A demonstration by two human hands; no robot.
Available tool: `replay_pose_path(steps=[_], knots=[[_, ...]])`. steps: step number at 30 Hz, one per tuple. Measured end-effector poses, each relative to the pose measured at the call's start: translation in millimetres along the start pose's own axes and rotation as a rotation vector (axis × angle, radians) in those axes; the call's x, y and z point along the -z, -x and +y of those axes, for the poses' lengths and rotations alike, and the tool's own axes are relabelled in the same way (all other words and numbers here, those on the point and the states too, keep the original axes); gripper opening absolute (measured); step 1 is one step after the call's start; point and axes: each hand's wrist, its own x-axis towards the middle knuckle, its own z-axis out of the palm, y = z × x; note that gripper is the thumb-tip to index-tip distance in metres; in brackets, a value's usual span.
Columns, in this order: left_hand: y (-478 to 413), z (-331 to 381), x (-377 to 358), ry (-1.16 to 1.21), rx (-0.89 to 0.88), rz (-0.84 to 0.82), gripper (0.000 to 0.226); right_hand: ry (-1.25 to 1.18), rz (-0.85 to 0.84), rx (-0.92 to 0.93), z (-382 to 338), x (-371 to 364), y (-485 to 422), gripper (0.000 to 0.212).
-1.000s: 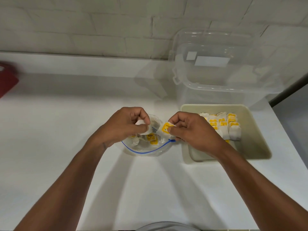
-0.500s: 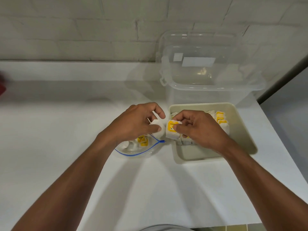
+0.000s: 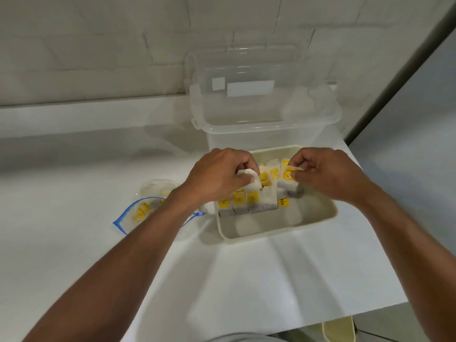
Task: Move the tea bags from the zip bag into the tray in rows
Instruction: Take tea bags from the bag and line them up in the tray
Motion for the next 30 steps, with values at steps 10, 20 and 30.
replay_pose_path(steps=[10, 20, 30], knots=[[-41, 26, -80, -0.072, 0.101, -0.118, 0.014, 0.344, -0.078, 0.016, 50, -11, 1, 0.008], [-60, 31, -114, -0.028, 0.145, -0.166, 0.016, 0.634, -0.069, 0.182, 58, -22, -11, 0.017], [-81, 26, -127, -0.262, 0.134, -0.184, 0.015, 0.903, -0.129, 0.210, 62, -34, -33, 0.019]])
